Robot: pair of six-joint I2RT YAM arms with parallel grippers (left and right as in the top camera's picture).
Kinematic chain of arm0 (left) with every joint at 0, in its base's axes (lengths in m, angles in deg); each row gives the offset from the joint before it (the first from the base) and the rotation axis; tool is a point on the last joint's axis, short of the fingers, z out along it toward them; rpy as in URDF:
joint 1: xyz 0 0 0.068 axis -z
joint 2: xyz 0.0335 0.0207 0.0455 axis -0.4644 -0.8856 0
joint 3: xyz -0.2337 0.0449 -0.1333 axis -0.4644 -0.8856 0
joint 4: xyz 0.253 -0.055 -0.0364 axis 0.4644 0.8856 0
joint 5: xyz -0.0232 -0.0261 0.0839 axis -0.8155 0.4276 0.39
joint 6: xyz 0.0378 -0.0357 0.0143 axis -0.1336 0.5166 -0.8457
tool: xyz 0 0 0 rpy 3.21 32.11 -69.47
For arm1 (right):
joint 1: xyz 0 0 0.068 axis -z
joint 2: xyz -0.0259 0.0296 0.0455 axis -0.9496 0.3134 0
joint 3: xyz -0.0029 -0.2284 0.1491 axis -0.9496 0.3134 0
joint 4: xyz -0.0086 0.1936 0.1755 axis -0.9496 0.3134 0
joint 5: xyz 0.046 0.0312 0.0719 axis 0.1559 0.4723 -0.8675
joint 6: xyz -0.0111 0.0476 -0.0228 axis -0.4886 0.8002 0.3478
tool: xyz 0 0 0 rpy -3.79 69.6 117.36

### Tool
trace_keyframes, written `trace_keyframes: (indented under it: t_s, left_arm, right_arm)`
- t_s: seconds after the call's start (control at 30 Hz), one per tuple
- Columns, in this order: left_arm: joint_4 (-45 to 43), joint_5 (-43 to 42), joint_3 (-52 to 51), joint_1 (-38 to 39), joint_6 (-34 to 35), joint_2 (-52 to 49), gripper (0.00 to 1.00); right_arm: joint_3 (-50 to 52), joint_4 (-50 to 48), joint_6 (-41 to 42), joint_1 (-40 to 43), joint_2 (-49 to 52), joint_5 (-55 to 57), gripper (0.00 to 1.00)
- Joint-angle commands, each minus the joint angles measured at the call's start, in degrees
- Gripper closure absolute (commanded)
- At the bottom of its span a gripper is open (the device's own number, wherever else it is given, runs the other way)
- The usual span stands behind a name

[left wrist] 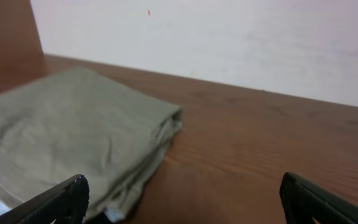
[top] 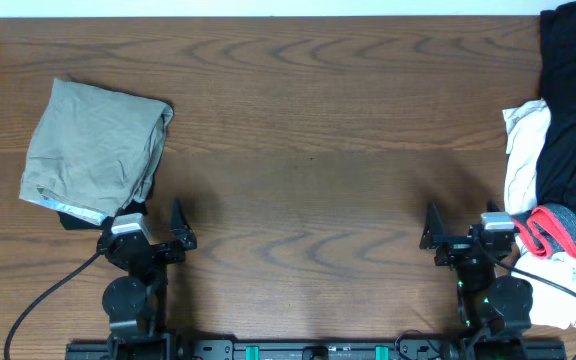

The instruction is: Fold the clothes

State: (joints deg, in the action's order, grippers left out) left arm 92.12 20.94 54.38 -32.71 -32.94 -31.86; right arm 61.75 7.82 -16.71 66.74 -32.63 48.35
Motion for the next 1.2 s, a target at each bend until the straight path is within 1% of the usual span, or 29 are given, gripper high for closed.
trace_keyframes:
  t_s: [0.0, 0.17, 0.3, 0.37, 0.47, 0.53, 0.57, 0.63, 0.67, 0.73, 0.8, 0.87, 0.93, 1.07, 1.17]
  left_arm:
    - [1.3, -3.2, 3.1, 0.2, 2.7, -2.1, 0.02]
    - [6.1, -3.0, 12.3, 0.2, 2.6, -9.1, 0.02]
    - [11.5, -3.0, 21.6, 0.2, 2.6, -17.7, 0.02]
    - [15.3, -3.0, 26.6, 0.2, 2.6, -22.6, 0.02]
    - [21.8, -3.3, 33.8, 0.2, 2.6, -29.6, 0.02]
    - [24.7, -3.2, 37.2, 0.2, 2.6, -33.1, 0.02]
    - [25.1, -3.2, 38.1, 0.2, 2.6, -34.3, 0.02]
    - [25.2, -3.5, 38.9, 0.2, 2.6, -36.0, 0.02]
    - [25.3, -4.1, 38.9, 0.2, 2.6, -36.7, 0.02]
    - [25.5, -4.7, 38.9, 0.2, 2.6, -37.0, 0.02]
    - [25.4, -4.7, 38.9, 0.2, 2.6, -37.0, 0.02]
    - [25.2, -4.7, 38.9, 0.2, 2.6, -37.0, 0.02]
    - [25.2, -4.7, 38.9, 0.2, 2.6, -37.0, 0.02]
    - [25.2, -4.7, 38.9, 0.2, 2.6, -37.0, 0.02]
    - [25.2, -4.7, 38.9, 0.2, 2.6, -37.0, 0.02]
  right_arm:
    - [-6.3, 3.6, 1.4, 0.9, 2.8, 3.2, 0.01]
    - [-16.4, 11.5, 1.4, 0.9, 12.6, 6.2, 0.01]
    - [-26.3, 21.2, 1.4, 0.9, 24.1, 6.2, 0.01]
    - [-30.9, 25.3, 1.3, 0.9, 30.1, 4.3, 0.01]
    - [-35.8, 27.2, 1.4, 0.9, 37.4, -0.2, 0.01]
    - [-37.3, 27.2, 1.4, 0.9, 40.3, -0.7, 0.01]
    - [-37.6, 26.9, 1.8, 0.9, 41.5, 0.9, 0.01]
    - [-38.2, 26.6, 6.5, 1.6, 43.5, 7.3, 0.01]
    - [-38.4, 26.3, 9.5, 2.9, 45.0, 12.9, 0.01]
    - [-38.5, 26.2, 11.6, 5.6, 46.5, 18.2, 0.01]
    - [-38.6, 26.2, 12.2, 10.0, 47.9, 21.5, 0.01]
    - [-38.7, 26.0, 12.8, 15.0, 49.2, 21.9, 0.01]
    - [-38.7, 25.3, 15.4, 21.2, 50.6, 21.5, 0.01]
    - [-38.7, 22.3, 15.6, 31.3, 53.4, 18.0, 0.01]
    - [-38.6, 23.8, 18.5, 37.0, 55.6, 17.8, 0.02]
